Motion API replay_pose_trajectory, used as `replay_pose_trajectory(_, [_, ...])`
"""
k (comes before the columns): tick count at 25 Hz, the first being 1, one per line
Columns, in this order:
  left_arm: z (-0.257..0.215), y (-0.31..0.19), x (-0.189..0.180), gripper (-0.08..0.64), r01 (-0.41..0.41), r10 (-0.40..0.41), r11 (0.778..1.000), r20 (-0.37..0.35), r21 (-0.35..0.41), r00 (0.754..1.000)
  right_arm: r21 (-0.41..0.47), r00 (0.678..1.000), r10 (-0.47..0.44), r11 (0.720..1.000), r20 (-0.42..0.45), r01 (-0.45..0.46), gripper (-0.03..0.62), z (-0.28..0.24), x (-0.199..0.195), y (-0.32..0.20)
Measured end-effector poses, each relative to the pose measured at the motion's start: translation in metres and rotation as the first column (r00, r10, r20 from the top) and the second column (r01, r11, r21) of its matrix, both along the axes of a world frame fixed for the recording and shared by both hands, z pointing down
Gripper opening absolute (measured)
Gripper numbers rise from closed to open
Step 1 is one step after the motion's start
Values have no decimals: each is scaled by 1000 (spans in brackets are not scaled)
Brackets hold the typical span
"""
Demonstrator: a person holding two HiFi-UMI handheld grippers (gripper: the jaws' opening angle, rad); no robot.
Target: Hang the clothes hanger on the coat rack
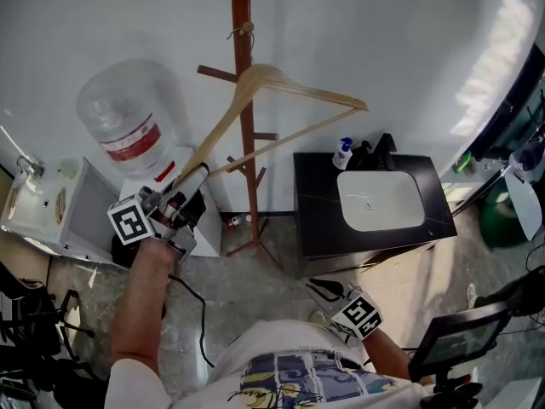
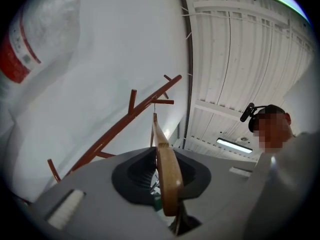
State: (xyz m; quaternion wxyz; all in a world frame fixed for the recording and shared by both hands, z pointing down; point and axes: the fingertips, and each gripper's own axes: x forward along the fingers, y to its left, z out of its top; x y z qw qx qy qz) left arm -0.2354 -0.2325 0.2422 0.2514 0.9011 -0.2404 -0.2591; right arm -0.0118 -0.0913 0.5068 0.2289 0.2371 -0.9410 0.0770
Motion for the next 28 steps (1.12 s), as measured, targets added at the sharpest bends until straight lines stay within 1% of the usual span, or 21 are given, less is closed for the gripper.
replay_pose_trajectory(3, [5, -10, -19, 49, 58, -59, 998, 43, 35, 997, -4, 1000, 9, 1000, -7, -9, 57, 3, -3, 2])
replay_pose_trajectory(6, [11, -14, -35, 49, 85, -89, 994, 64, 63, 994, -6, 999, 39, 999, -17, -39, 57, 10, -4, 7])
replay_pose_trajectory(8, [13, -21, -39, 49, 114, -123, 990, 104, 85, 987, -16, 998, 53, 998, -19, -54, 57, 12, -1, 8])
replay_pose_trajectory(12, [14, -37, -43, 52, 179, -202, 975, 189, 131, 961, -23, 997, 71, 997, -21, -71, 57, 10, 4, 5])
replay_pose_trajectory(14, [15, -43, -46, 54, 200, -229, 968, 211, 150, 950, -30, 996, 83, 996, -28, -84, 57, 13, 5, 6])
replay_pose_trajectory(24, [23, -52, -62, 53, 255, -314, 942, 305, 218, 899, -42, 993, 116, 992, -30, -118, 57, 19, -5, 19])
replay_pose_trajectory(28, [25, -53, -62, 46, 267, -331, 938, 342, 223, 880, -47, 992, 122, 991, -25, -123, 57, 18, -5, 19])
